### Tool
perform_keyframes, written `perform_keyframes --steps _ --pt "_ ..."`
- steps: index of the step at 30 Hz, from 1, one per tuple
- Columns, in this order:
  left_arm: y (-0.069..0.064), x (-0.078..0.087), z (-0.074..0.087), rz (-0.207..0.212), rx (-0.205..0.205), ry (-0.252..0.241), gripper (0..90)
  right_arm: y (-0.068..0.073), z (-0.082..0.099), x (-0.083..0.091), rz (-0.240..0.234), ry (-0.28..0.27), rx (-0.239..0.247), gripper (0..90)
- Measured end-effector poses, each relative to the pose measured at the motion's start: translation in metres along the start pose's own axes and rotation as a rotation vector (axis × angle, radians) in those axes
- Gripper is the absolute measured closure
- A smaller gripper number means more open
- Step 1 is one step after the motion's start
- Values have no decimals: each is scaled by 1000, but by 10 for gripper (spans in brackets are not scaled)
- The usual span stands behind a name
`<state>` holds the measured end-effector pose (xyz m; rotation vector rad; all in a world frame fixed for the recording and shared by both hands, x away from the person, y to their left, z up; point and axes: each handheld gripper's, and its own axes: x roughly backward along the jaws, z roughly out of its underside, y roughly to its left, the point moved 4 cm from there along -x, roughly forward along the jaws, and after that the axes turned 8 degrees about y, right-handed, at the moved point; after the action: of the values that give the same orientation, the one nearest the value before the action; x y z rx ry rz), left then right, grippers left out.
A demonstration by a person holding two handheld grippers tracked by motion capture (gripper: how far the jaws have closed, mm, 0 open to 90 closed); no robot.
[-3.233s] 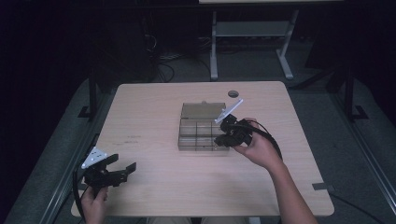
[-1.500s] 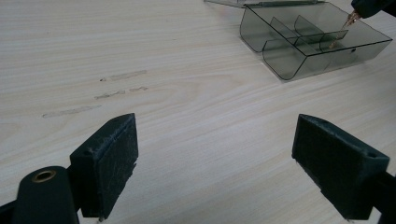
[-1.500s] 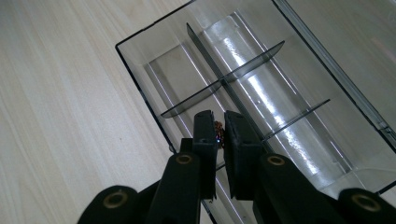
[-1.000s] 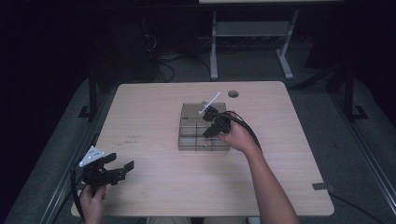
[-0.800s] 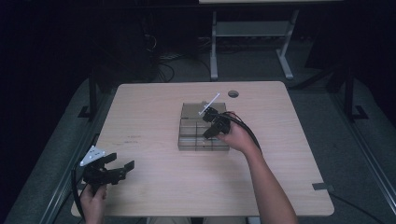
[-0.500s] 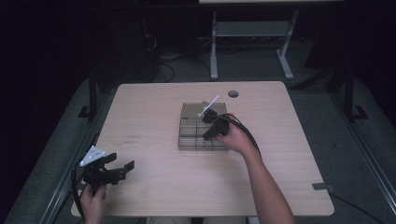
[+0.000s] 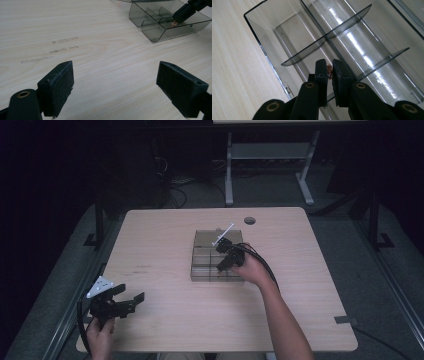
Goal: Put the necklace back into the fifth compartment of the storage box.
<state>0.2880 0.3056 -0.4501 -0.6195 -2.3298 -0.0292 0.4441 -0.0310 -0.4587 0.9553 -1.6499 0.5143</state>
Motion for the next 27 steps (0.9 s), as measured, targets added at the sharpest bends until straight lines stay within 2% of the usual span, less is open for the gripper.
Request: perform_keyframes --steps 7,23,27 --pt "0 0 0 -1 0 -3 140 2 2 3 4 -2 5 773" --pt "-2 -1 0 -5 -12 1 140 -1 22 29 6 -49 -18 671" --pt "-2 -1 0 -6 -15 2 140 -1 28 36 21 -59 -20 632"
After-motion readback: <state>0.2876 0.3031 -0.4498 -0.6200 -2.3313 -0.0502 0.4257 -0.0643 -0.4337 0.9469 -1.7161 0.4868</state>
